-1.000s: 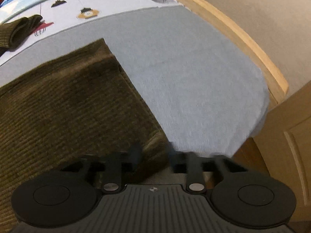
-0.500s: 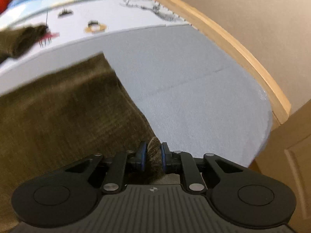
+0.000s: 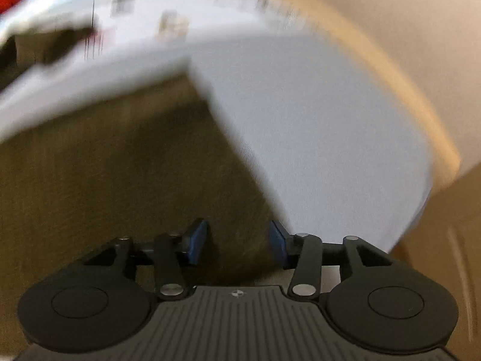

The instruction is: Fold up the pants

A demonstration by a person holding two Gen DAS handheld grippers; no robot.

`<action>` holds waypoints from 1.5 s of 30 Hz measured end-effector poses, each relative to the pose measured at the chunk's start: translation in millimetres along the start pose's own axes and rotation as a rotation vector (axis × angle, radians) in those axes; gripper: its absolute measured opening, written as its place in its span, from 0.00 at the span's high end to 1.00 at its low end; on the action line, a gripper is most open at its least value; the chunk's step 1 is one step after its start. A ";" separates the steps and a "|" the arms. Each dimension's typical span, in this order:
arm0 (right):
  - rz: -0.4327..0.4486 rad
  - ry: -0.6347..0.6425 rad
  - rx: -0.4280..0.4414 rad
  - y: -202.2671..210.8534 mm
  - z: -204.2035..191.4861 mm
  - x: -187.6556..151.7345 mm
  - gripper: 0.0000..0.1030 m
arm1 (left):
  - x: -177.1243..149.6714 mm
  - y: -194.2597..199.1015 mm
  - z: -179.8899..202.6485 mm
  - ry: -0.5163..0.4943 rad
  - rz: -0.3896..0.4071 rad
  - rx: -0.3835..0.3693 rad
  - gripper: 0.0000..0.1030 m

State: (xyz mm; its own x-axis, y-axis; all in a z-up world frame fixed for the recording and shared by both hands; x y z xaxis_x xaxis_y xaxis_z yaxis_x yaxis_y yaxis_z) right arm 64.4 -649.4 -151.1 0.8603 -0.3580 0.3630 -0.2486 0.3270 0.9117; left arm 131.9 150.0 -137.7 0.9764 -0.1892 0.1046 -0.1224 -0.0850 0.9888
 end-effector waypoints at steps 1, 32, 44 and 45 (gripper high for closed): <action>0.012 0.035 -0.025 3.9 -3.7 2.3 0.52 | 1.6 1.2 6.1 -0.037 0.006 0.023 0.66; 0.295 -0.171 0.612 204.1 -287.4 80.5 0.80 | 80.7 73.4 -77.7 0.653 0.414 -0.216 0.94; 0.123 -0.125 0.676 196.0 -382.3 82.1 0.72 | 147.2 38.9 -81.5 0.968 0.439 -0.426 0.50; 0.119 -0.124 0.681 195.2 -385.2 83.9 0.72 | 151.6 33.9 -83.8 0.996 0.431 -0.432 0.48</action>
Point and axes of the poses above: each gripper's, at about its wrist camera, not at the fingertips, and y roughly against the way its jaws point, z to its right, x to its top, the point moved 3 cm from there along -y, roughly the way its jaws point, and after that the axes turned 5 degrees about -z, right-handed, at the moved point
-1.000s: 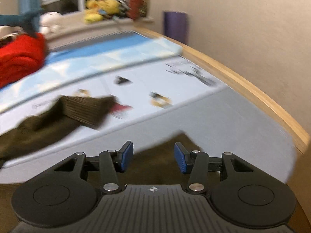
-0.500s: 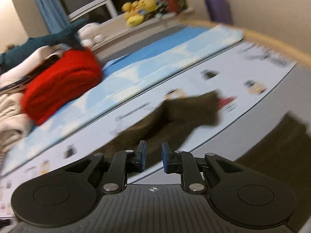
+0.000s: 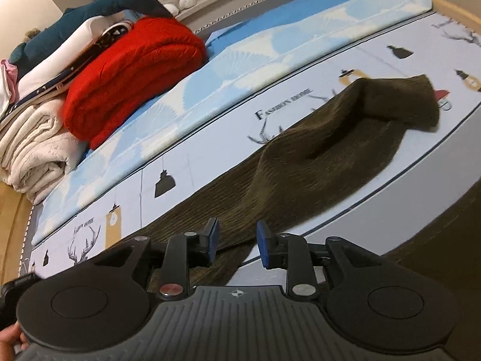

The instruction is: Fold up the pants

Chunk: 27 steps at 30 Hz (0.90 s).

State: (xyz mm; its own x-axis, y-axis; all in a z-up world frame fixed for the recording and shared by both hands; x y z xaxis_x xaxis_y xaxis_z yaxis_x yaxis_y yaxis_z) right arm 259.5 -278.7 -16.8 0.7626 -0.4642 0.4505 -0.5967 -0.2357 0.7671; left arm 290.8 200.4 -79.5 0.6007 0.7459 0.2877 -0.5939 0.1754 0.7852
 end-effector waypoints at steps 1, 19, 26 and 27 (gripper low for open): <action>0.000 0.002 0.004 -2.2 -1.7 1.7 0.71 | 3.3 -7.6 -1.3 0.035 -0.004 0.008 0.47; -0.042 -0.001 -0.018 -23.5 7.7 15.6 0.71 | 26.2 -77.8 -5.9 0.286 -0.024 0.265 0.62; -0.048 -0.011 -0.043 -22.3 17.7 15.1 0.71 | 24.0 -72.9 -8.7 0.235 -0.023 0.318 0.94; -0.049 -0.011 -0.044 -22.1 17.9 15.5 0.71 | 24.2 -69.8 -8.1 0.225 -0.023 0.318 0.96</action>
Point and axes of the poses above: each gripper's, at about its wrist camera, not at the fingertips, and y roughly against the way its jaws point, z to its right, x to its top, the point moved 3 cm from there along -y, roughly the way its jaws point, and after that the axes turned 5 degrees about -z, right-handed, at the moved point
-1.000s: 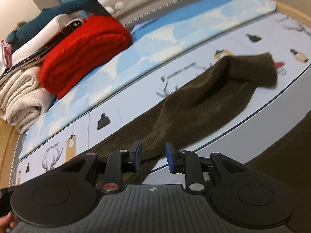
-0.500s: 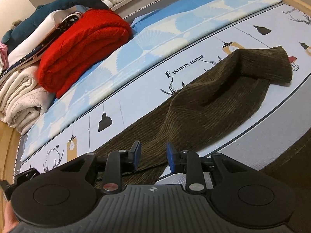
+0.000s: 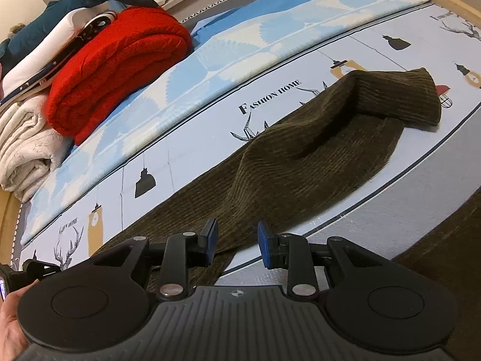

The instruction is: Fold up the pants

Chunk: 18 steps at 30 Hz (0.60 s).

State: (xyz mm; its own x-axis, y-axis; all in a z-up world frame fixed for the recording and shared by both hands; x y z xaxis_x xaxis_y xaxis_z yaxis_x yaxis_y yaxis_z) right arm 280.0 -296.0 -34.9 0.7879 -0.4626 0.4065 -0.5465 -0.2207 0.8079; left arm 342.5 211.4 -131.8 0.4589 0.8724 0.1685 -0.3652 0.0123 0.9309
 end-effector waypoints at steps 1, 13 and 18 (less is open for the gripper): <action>0.000 0.002 -0.001 0.7 -0.1 0.8 0.71 | 0.1 2.8 2.0 -0.007 0.002 0.000 0.97; 0.107 -0.136 -0.065 32.8 49.2 34.0 0.71 | -55.5 126.7 -10.5 -0.270 0.036 -0.197 0.98; 0.117 -0.207 -0.067 45.5 74.3 28.5 0.71 | -130.0 198.6 -67.5 -0.594 -0.016 -0.292 0.98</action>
Point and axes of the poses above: each gripper's, at about its wrist camera, not at the fingertips, and y roughly against the way its jaws point, z to its right, x to its top, the point moved 3 cm from there along -y, roughly the way its jaws point, and after that the axes turned 5 degrees about -z, right-handed, at the moved point
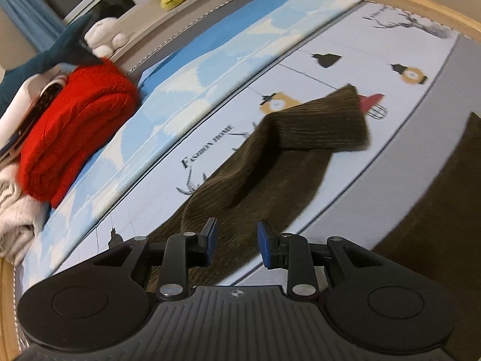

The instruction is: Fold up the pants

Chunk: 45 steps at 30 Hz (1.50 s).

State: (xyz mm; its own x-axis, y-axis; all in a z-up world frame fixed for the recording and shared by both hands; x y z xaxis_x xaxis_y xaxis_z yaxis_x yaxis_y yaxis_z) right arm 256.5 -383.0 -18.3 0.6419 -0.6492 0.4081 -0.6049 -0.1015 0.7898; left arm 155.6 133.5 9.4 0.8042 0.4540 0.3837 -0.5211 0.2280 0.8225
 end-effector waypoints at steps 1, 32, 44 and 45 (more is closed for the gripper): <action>0.001 -0.007 -0.001 2.9 4.3 -0.5 0.71 | -22.5 6.8 -1.6 -0.054 -0.046 -0.017 0.98; -0.096 -0.111 0.269 -125.8 -23.4 29.5 0.58 | -67.5 -81.8 -93.8 0.373 -0.447 0.061 0.37; -0.105 0.218 -0.005 -205.8 -83.5 32.2 0.59 | -55.6 -92.6 -109.2 0.446 -0.415 0.152 0.37; -0.102 0.243 -0.031 -206.0 -87.4 31.4 0.66 | -54.2 -92.3 -110.4 0.449 -0.407 0.161 0.37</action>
State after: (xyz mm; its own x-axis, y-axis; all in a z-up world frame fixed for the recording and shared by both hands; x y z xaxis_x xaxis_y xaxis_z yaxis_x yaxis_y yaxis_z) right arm 442.5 -316.6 -128.1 0.7951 -0.4365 0.4210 -0.5194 -0.1317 0.8443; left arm 128.6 182.8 -133.7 0.7123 0.6837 -0.1589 -0.1206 0.3422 0.9319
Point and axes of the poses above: each gripper's, at about its wrist camera, not at the fingertips, and y roughly against the way its jaws point, z to its right, x to its top, the point moved 3 cm from there along -y, roughly the way its jaws point, and after that the axes turned 5 degrees about -z, right-handed, at the moved point
